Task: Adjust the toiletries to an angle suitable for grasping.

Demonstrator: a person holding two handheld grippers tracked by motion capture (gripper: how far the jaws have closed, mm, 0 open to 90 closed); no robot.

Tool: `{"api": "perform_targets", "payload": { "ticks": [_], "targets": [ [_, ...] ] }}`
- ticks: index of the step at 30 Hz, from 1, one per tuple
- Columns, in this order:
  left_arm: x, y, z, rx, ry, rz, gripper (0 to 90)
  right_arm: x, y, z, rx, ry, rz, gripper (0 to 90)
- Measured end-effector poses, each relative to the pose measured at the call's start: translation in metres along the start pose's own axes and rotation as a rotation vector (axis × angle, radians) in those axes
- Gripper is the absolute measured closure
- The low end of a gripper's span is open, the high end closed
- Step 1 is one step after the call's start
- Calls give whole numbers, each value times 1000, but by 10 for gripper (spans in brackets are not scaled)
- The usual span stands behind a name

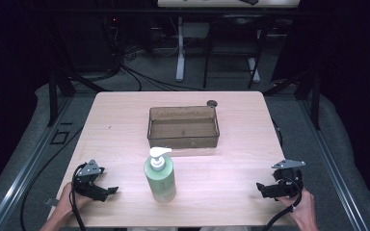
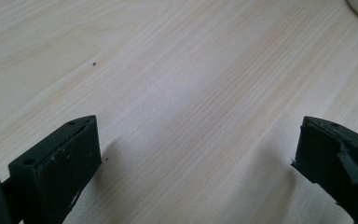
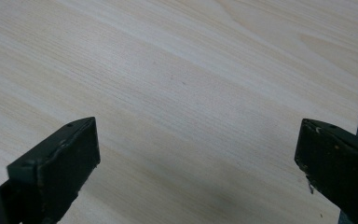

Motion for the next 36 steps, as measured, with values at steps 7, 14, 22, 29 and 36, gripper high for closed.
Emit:
{"api": "perform_targets", "payload": {
  "ticks": [7, 14, 22, 29, 36],
  "targets": [
    [13, 4, 11, -18, 15, -8, 1, 3, -1, 0, 15, 0, 16, 0],
    [23, 8, 19, 4, 13, -11, 1, 9, -2, 2, 24, 15, 21, 0],
    [30, 16, 30, 24, 20, -29, 0, 11, -2, 3, 21, 23, 36, 3],
    [32, 36, 49, -15, 57, -67, 0, 11, -4, 5, 14, 38, 59, 3],
    [31, 60, 69, -34, 103, -106, 0, 12, -4, 6, 17, 26, 81, 0]
  ]
}}
Point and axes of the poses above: each handheld gripper's, and its own axes: x roughly backward along the jaws, z roughly out of its top, y roughly to its right, the point moved 2 cm from there along -x, roughly forward along the jaws, and after that the axes turned 4 degrees about x, right-handed, at the moved point
